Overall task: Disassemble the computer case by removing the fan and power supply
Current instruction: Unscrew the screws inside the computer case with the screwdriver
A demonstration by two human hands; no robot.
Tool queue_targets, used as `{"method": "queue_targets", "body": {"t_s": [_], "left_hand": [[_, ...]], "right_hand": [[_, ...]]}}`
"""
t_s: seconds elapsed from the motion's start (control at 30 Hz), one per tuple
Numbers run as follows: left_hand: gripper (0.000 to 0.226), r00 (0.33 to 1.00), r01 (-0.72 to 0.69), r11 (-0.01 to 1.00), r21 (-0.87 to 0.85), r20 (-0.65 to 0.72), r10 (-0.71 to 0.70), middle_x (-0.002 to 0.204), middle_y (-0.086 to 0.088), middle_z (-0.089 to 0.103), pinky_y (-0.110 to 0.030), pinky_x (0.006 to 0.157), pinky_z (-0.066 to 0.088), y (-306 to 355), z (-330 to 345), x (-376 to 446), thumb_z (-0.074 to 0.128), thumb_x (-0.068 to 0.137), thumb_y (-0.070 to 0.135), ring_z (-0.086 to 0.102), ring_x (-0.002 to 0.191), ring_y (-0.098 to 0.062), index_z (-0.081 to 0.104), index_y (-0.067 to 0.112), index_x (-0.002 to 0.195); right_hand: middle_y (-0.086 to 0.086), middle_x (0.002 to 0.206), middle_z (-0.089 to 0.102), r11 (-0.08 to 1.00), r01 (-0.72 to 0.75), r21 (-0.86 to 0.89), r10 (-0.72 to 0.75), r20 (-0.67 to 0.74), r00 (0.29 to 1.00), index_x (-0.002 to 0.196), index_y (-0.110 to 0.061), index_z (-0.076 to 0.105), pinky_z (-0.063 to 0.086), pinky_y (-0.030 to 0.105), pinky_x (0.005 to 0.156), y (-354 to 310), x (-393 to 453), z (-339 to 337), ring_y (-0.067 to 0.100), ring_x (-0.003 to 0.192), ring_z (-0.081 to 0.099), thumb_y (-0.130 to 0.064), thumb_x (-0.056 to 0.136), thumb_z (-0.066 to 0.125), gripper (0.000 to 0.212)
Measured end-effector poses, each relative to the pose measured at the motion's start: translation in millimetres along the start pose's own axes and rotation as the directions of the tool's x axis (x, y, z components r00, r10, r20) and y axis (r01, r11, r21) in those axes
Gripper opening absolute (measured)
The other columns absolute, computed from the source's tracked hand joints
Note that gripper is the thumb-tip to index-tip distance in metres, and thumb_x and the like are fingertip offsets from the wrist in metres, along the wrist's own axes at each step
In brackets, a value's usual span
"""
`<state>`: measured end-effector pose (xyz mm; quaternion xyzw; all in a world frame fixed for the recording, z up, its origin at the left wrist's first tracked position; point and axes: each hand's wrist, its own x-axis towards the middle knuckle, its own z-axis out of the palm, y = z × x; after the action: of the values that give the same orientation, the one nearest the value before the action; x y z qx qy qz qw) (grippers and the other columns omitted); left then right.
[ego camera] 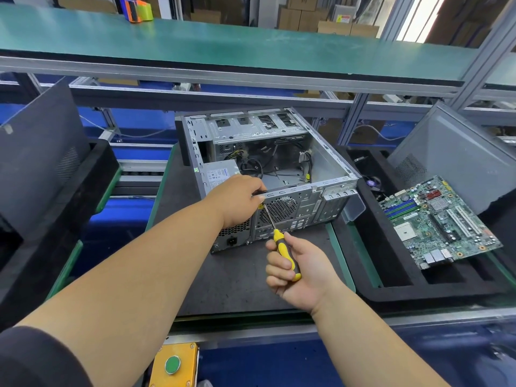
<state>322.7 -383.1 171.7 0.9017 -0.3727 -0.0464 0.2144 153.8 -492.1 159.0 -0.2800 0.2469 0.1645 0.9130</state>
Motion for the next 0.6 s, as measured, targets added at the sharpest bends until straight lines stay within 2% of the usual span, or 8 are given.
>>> {"method": "queue_targets", "body": {"t_s": [0.17, 0.27, 0.33, 0.4, 0.47, 0.5, 0.53, 0.6], "left_hand": [[0.022, 1.000, -0.002, 1.000, -0.001, -0.002, 0.002, 0.112, 0.003, 0.057, -0.034, 0.091, 0.040, -1, 0, 0, 0.047, 0.100, 0.028, 0.040, 0.100, -0.011, 0.060, 0.022, 0.117], [0.022, 1.000, 0.001, 1.000, 0.000, 0.003, -0.001, 0.112, 0.003, 0.057, -0.034, 0.091, 0.040, 0, 0, 0, 0.047, 0.100, 0.028, 0.043, 0.103, -0.013, 0.060, 0.022, 0.116], [0.022, 1.000, 0.000, 1.000, -0.002, 0.004, 0.000, 0.112, 0.004, 0.058, -0.035, 0.093, 0.041, 0, 0, 0, 0.047, 0.100, 0.028, 0.046, 0.108, -0.016, 0.061, 0.022, 0.116], [0.022, 1.000, 0.000, 1.000, -0.008, -0.003, 0.000, 0.112, 0.004, 0.058, -0.032, 0.091, 0.039, 0, 0, -1, 0.047, 0.100, 0.027, 0.045, 0.109, -0.016, 0.061, 0.021, 0.116], [0.023, 1.000, 0.001, 1.000, -0.014, -0.007, -0.001, 0.112, 0.004, 0.057, -0.030, 0.089, 0.037, 1, 0, -1, 0.047, 0.100, 0.027, 0.044, 0.108, -0.015, 0.061, 0.021, 0.117], [0.023, 1.000, 0.002, 1.000, -0.015, -0.005, -0.002, 0.112, 0.004, 0.057, -0.031, 0.089, 0.038, 1, 0, -1, 0.047, 0.100, 0.027, 0.044, 0.107, -0.014, 0.061, 0.021, 0.117], [0.023, 1.000, 0.003, 1.000, -0.016, -0.002, -0.003, 0.113, 0.003, 0.057, -0.031, 0.090, 0.038, 1, 0, -1, 0.047, 0.100, 0.027, 0.044, 0.107, -0.014, 0.061, 0.021, 0.117], [0.023, 1.000, 0.003, 1.000, -0.014, 0.000, -0.003, 0.114, 0.003, 0.057, -0.032, 0.091, 0.039, 1, 0, -1, 0.047, 0.100, 0.027, 0.044, 0.109, -0.015, 0.061, 0.021, 0.117]], "right_hand": [[-0.002, 0.044, 0.032, 0.975, 0.065, -0.215, -0.101, -0.163, 0.981, 0.075, -0.010, 0.054, 0.019, 0.023, 0.038, 3, 2, 3, 0.010, 0.033, 0.022, -0.040, 0.105, 0.034, 0.047], [-0.001, 0.044, 0.035, 0.869, 0.047, -0.492, -0.226, -0.310, 0.923, 0.075, -0.012, 0.053, 0.019, 0.023, 0.042, 3, 5, 7, 0.010, 0.034, 0.024, -0.043, 0.106, 0.033, 0.048], [-0.001, 0.047, 0.040, 0.679, -0.038, -0.734, -0.364, -0.381, 0.850, 0.076, -0.014, 0.053, 0.026, 0.026, 0.047, 2, 4, 10, 0.013, 0.039, 0.031, -0.043, 0.105, 0.033, 0.046], [-0.001, 0.058, 0.048, 0.283, -0.129, -0.950, -0.573, -0.276, 0.772, 0.080, -0.016, 0.051, 0.031, 0.031, 0.052, 3, 1, 8, 0.017, 0.051, 0.043, -0.044, 0.104, 0.034, 0.041], [-0.005, 0.066, 0.048, -0.151, -0.258, -0.954, -0.707, -0.079, 0.703, 0.087, -0.018, 0.045, 0.028, 0.033, 0.051, 7, -1, 4, 0.021, 0.063, 0.046, -0.047, 0.104, 0.031, 0.036], [-0.006, 0.069, 0.047, -0.285, -0.324, -0.902, -0.742, -0.007, 0.671, 0.091, -0.019, 0.043, 0.026, 0.033, 0.049, 9, -1, 2, 0.021, 0.065, 0.046, -0.047, 0.104, 0.030, 0.033], [-0.006, 0.071, 0.046, -0.354, -0.366, -0.861, -0.759, 0.036, 0.650, 0.094, -0.021, 0.042, 0.025, 0.033, 0.048, 10, -1, 1, 0.021, 0.066, 0.045, -0.048, 0.104, 0.029, 0.032], [-0.006, 0.072, 0.048, -0.368, -0.366, -0.855, -0.765, 0.054, 0.642, 0.092, -0.022, 0.040, 0.027, 0.033, 0.050, 10, 0, -1, 0.020, 0.066, 0.046, -0.048, 0.103, 0.030, 0.030]]}}
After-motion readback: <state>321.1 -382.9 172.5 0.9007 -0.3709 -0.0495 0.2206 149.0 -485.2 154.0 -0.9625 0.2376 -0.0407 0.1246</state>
